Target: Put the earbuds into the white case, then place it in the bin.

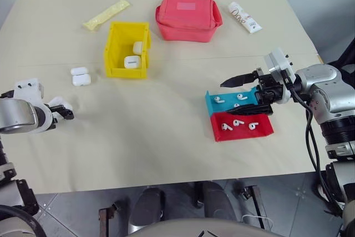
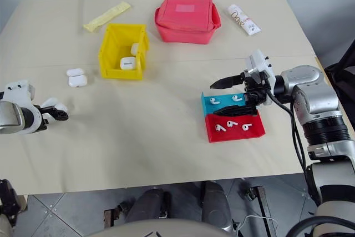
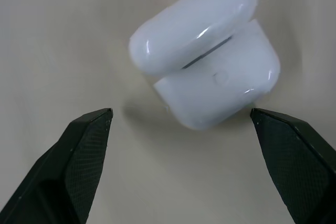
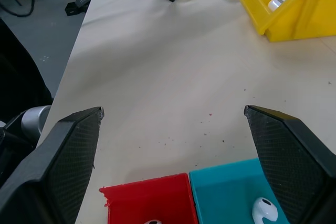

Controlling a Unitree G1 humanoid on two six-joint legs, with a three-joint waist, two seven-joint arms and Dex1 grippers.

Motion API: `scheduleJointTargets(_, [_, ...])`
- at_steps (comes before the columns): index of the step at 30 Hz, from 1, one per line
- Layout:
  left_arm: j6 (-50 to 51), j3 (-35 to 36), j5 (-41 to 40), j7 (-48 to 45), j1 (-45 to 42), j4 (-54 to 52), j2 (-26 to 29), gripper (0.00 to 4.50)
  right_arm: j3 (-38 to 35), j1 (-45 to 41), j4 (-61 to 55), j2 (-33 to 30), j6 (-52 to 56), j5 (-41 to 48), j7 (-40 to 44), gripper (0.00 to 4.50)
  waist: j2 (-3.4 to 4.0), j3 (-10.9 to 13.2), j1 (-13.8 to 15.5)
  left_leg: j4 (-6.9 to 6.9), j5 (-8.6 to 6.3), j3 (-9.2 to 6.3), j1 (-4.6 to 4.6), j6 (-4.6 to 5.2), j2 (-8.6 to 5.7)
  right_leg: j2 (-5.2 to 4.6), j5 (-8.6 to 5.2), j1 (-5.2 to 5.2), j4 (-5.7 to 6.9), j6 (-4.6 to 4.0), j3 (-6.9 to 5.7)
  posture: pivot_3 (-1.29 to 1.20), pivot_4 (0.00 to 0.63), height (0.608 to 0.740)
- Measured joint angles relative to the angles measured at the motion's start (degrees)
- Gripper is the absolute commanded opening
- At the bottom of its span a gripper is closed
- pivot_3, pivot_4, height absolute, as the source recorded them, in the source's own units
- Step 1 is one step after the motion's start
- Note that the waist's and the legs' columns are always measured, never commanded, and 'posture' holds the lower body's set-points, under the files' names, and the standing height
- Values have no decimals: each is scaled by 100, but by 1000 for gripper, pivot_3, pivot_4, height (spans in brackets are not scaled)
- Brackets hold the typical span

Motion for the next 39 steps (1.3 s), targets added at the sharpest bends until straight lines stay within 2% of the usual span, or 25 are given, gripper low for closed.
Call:
scheduleJointTargets(6, [-27,964,-426,1837,-164,-352,-1228,4470,11,-67,62,7,2,-32,0,4500,0,-1,141,3,5,-4,16,4,-37,-8,0,11,17,1,0,0,150,740])
scheduleJointTargets(8, [-95,1059,-577,2243,-183,-425,-1428,4470,16,-118,65,17,2,-33,0,4500,0,-2,155,3,5,-4,20,3,-44,-11,0,14,22,1,2,0,150,740])
scheduleJointTargets(13, [-477,1025,-1097,2975,-111,-442,-1573,4470,16,-134,66,17,5,-33,0,4500,1,-1,150,-4,-7,-12,59,-18,-45,-7,0,57,10,2,5,0,150,740])
scheduleJointTargets(20, [-1014,683,-1287,3175,-86,-389,-1561,4470,16,-133,65,21,11,-49,0,4500,9,1,162,-4,-6,-22,68,-22,-53,-9,-1,74,7,3,2,0,150,740])
scheduleJointTargets(27, [-1757,-130,-2562,3623,355,-549,-1111,4470,14,-106,54,22,21,-99,0,4500,21,1,159,-4,-7,-34,71,-24,-68,-20,-1,78,4,3,10,0,150,740])
scheduleJointTargets(32, [-2250,-720,-3290,3650,540,-439,-423,4470,13,-84,38,21,25,-119,0,4500,22,3,133,-5,-8,-54,71,-25,-71,-10,-2,77,-1,4,10,0,150,740])
scheduleJointTargets(35, [-2434,-953,-3622,3643,752,-436,23,4470,5,-71,32,20,26,-138,0,4500,24,4,107,-10,-7,-87,74,-25,-74,3,-3,72,-7,4,13,0,150,740])
scheduleJointTargets(39, [-2549,-1165,-3677,3543,827,-353,398,4470,0,-35,32,16,29,-147,0,4500,28,6,69,-14,-7,-118,73,-24,-75,24,-3,72,-24,4,14,0,150,740])
